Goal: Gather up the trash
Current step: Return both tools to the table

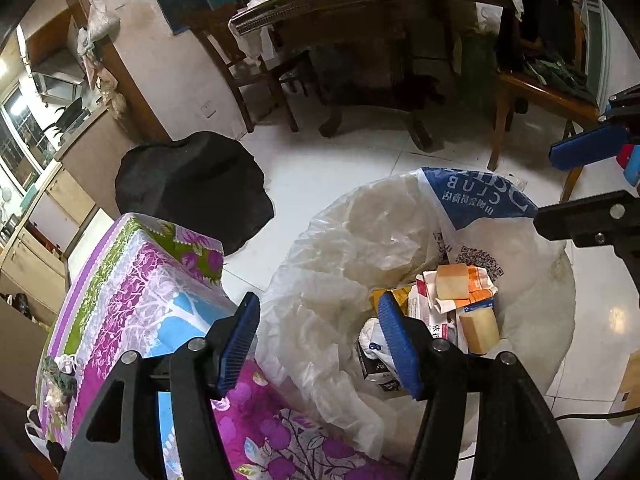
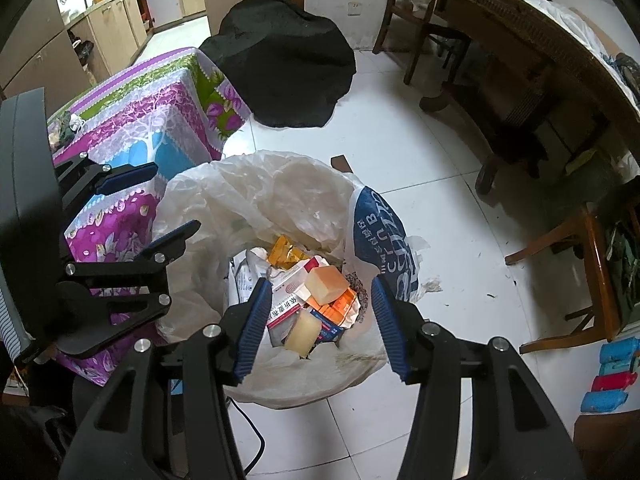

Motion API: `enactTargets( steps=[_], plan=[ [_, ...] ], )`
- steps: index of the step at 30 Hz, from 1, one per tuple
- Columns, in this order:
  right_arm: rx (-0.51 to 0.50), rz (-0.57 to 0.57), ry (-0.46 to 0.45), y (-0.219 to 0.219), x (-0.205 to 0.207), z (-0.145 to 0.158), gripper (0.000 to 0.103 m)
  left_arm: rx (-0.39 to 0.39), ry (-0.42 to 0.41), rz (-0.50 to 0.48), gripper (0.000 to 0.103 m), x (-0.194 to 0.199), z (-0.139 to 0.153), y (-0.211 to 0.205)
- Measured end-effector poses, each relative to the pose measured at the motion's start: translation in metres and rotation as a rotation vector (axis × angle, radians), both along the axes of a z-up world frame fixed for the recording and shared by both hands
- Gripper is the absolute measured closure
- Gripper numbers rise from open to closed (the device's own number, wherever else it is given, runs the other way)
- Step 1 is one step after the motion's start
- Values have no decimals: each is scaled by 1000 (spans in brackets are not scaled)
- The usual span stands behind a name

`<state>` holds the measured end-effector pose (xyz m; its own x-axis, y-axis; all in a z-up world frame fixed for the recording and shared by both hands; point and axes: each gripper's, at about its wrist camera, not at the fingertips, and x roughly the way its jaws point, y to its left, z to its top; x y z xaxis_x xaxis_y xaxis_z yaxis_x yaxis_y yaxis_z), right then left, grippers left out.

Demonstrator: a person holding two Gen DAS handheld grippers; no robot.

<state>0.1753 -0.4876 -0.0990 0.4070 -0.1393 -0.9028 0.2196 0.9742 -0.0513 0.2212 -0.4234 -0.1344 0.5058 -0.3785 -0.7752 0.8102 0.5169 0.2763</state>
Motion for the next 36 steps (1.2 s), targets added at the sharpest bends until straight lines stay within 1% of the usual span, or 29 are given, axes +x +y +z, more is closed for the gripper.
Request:
enactTargets(
  steps=[2,6,10,14,21,24,27,32,33,36],
  plan=[
    [-17,-10,-18,3,-3,3,53,-10,-12,3,41,-2,3,5],
    [-65,-20,-90,19,-12,11,53,-42,-70,26,40,-11,12,21],
    [-106,-14,-152,37,-20,20,53,-77,-107,52,39,-18,23,41],
    [-144,-5,-227,58,-25,32,53,-107,-118,81,39,-25,34,63],
    [-186,25,-322,95,-30,54,53,-149,-143,132,35,-38,52,109],
    [-191,52,-365,117,-29,62,53,-178,-123,176,33,-37,57,145],
    [-173,86,-396,137,-26,66,52,-185,-104,244,33,-30,55,193],
    [-123,162,-427,178,-7,61,52,-167,-71,414,33,-6,41,292],
    [-104,178,-423,186,-1,58,52,-163,-60,459,33,1,37,316],
    [-53,221,-405,210,18,45,52,-157,-35,563,33,14,29,373]
  ],
)
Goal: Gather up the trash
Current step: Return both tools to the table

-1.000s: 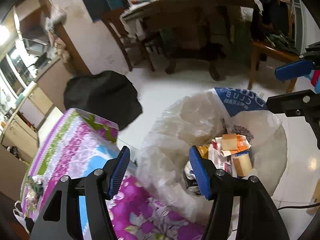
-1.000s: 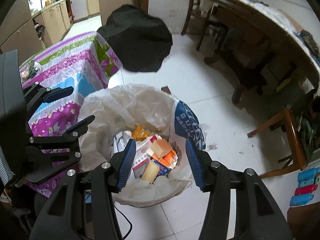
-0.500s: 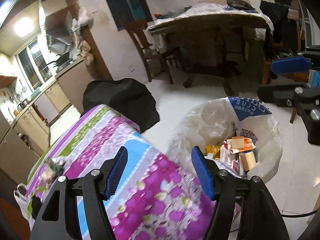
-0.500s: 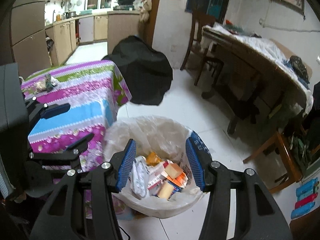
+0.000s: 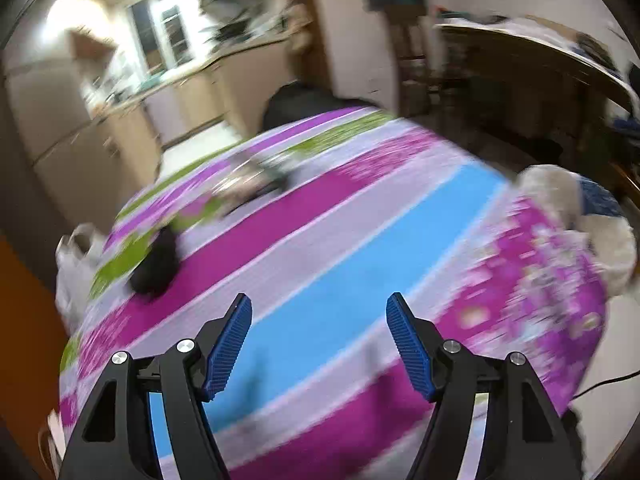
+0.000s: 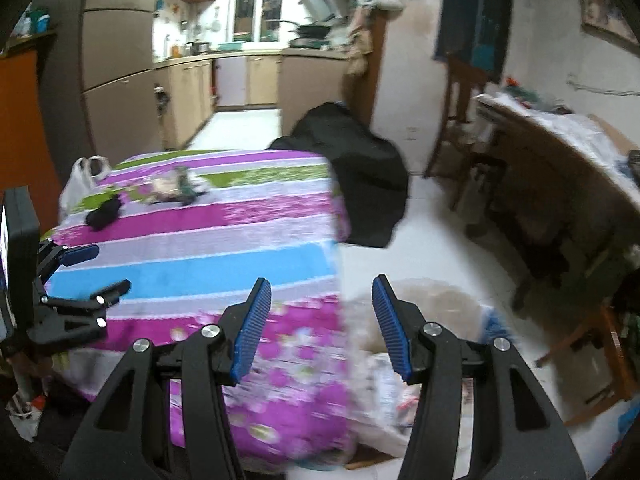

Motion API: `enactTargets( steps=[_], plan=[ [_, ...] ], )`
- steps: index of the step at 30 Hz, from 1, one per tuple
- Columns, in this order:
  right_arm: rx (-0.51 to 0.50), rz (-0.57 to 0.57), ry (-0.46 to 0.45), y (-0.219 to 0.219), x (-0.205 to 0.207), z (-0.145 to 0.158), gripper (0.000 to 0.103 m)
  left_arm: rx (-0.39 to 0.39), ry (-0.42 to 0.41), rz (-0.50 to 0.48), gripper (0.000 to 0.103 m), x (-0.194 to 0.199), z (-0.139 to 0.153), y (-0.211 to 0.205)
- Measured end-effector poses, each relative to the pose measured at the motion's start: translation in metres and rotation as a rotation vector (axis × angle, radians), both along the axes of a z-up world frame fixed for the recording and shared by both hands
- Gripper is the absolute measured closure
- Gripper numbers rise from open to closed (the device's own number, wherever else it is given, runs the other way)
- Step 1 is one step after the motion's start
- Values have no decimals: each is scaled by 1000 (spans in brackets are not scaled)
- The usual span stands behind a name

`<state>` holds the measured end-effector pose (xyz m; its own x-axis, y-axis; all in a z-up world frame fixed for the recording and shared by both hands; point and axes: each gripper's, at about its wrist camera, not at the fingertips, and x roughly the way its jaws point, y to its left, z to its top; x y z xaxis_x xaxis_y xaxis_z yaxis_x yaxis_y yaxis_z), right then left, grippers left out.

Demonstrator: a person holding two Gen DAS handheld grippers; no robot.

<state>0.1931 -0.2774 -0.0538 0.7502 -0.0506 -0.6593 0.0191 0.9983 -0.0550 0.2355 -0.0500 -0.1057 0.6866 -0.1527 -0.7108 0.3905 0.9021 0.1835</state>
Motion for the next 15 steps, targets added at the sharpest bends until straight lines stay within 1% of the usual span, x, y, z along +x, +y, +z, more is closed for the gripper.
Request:
enactTargets(
  steps=[4,8,10,13,14,15],
  plan=[
    [49,77,47,35,29,-18,52,1,11,94,33,12,-4,59],
    [74,162,90,70,65,-31,52,-10,-13,158,32,29,1,105],
    [85,200,93,88,92,-31,52,-15,-38,184,31,44,8,123],
    [150,231,90,109,146,-24,52,-32,-77,209,26,75,19,133],
    [168,246,102,115,166,-24,52,-35,-85,217,25,84,22,135],
    [168,248,122,128,201,-25,52,-46,-87,216,24,97,22,138]
  ],
)
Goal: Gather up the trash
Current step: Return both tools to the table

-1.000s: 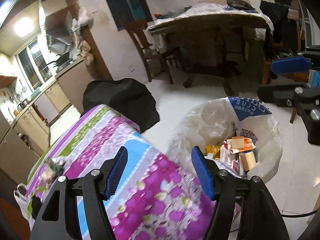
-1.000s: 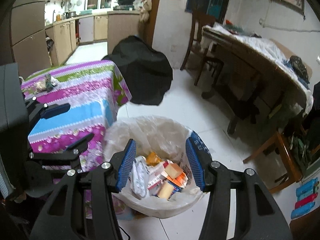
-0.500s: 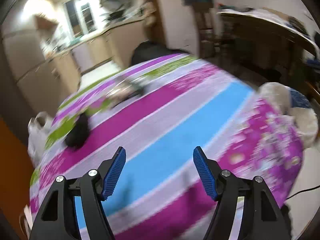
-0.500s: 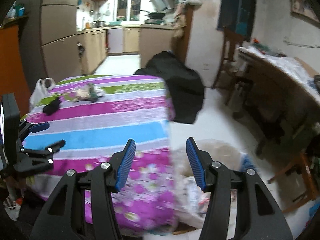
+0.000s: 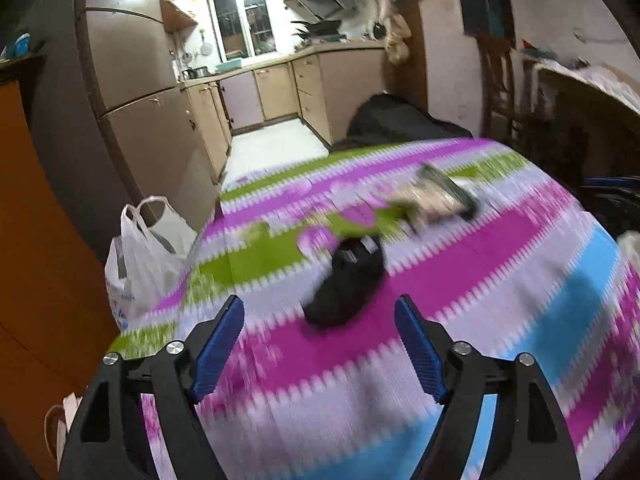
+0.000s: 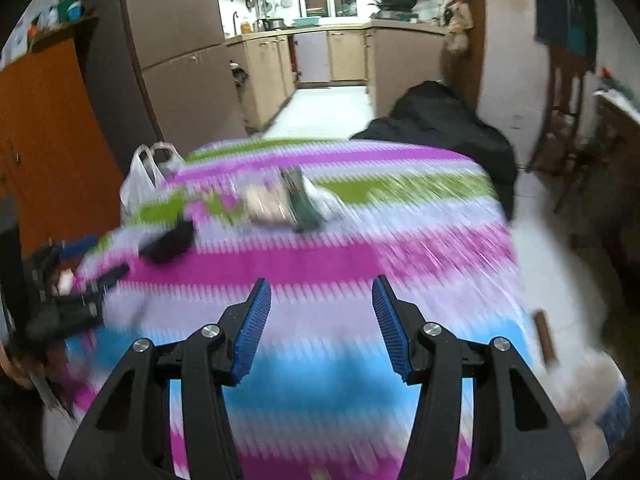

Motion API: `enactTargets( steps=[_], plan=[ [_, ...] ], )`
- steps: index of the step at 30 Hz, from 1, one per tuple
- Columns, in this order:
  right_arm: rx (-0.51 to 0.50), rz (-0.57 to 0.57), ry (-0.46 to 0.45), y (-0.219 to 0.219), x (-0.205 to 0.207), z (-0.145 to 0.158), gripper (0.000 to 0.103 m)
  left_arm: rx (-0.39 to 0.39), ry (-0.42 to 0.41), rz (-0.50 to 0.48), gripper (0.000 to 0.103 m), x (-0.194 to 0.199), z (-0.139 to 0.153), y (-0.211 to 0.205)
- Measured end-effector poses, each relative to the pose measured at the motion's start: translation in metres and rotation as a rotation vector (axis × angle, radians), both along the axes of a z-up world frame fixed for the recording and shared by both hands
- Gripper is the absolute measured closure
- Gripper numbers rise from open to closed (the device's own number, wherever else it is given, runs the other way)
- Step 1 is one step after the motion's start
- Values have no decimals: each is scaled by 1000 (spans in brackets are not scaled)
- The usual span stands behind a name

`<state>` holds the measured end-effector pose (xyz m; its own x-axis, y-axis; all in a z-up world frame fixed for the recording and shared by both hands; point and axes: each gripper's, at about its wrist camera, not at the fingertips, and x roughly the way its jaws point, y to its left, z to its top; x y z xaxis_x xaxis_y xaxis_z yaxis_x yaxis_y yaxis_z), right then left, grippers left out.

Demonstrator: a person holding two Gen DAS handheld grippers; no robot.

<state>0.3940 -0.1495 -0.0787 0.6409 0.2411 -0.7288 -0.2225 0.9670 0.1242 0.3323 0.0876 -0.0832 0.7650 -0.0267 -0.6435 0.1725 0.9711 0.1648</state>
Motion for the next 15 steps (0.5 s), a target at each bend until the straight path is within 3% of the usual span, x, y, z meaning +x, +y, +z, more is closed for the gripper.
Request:
enactTargets(
  steps=[3,7,12,15],
  plan=[
    [-19,-17,28,24,65,-6,52,-3,20,-3,23,39,-4,3],
    [-20,-16,119,55,143,-28,52,-34,75,-80,18,74,-18,-5],
    [-88,35,226,78,177,-61,52,-46,101,-126,18,92,-29,-18],
    [-103,74,250,71,155,-67,51,-111,136,-122,18,96,-33,-14]
  ],
)
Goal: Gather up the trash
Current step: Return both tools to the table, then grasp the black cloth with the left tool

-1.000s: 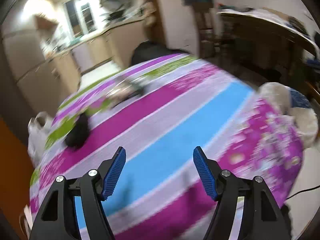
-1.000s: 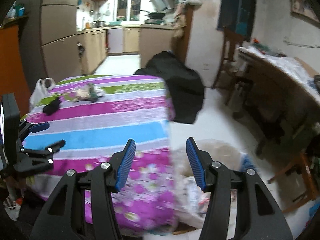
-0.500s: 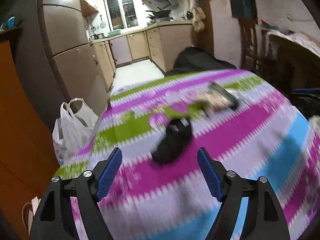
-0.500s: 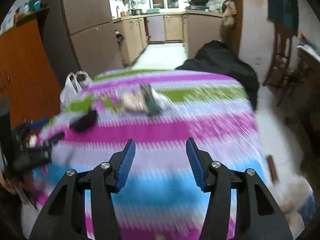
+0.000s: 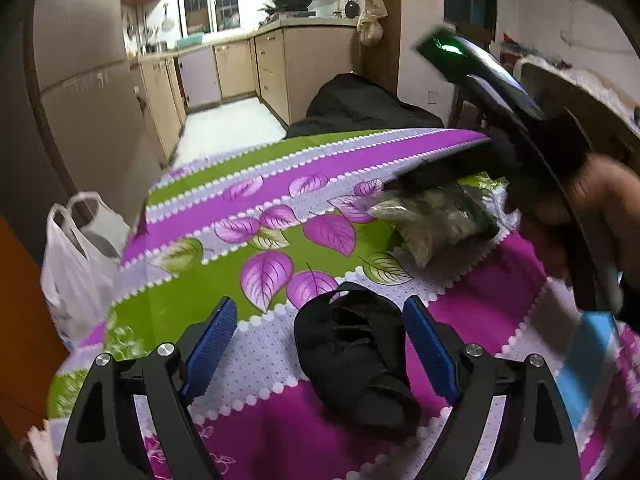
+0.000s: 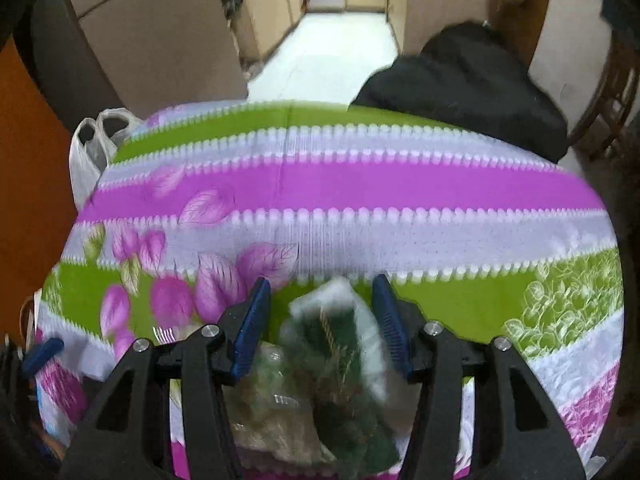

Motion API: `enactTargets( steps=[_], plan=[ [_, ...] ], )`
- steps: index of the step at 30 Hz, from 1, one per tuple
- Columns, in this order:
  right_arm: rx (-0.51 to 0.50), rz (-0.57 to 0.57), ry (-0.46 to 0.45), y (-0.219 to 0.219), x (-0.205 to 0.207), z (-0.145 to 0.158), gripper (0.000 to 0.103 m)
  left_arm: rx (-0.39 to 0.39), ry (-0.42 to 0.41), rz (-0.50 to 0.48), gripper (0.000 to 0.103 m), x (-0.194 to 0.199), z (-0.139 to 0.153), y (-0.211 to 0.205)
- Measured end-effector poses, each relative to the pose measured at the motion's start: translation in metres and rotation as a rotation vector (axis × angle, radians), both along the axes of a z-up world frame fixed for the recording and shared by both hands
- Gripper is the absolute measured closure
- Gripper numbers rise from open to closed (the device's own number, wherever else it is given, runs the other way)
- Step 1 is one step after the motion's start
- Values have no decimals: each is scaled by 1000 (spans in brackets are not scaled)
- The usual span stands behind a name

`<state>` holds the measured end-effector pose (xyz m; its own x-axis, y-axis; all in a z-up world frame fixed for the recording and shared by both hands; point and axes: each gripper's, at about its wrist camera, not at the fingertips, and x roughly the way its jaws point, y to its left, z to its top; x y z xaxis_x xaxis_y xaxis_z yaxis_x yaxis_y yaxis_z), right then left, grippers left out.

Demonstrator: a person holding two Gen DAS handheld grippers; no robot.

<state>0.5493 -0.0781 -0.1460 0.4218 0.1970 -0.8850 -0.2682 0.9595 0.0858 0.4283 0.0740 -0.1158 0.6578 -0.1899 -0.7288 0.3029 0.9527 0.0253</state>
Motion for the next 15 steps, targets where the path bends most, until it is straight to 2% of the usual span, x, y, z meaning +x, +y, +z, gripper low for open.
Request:
enactTargets(
  steps=[3,5,8,9,12,15],
  plan=[
    [22,88,93,-20,-57,10,51,-44,14,-16,20,-9,0,10],
    [41,95,20,-45,-109,32,51,-48,10,-23,20,-23,-2,17],
    [71,52,-150,-94,-192,75,38,-46,-7,-30,20,-50,-4,28],
    [67,24,-199,-111,-220,85,37,-42,-14,-28,20,-59,-4,31],
    [62,-39,-262,-144,-281,93,35,-60,-42,-20,20,-90,0,44],
    [55,-105,-261,-161,-321,77,35,-90,-95,-30,20,-116,10,51]
  ],
)
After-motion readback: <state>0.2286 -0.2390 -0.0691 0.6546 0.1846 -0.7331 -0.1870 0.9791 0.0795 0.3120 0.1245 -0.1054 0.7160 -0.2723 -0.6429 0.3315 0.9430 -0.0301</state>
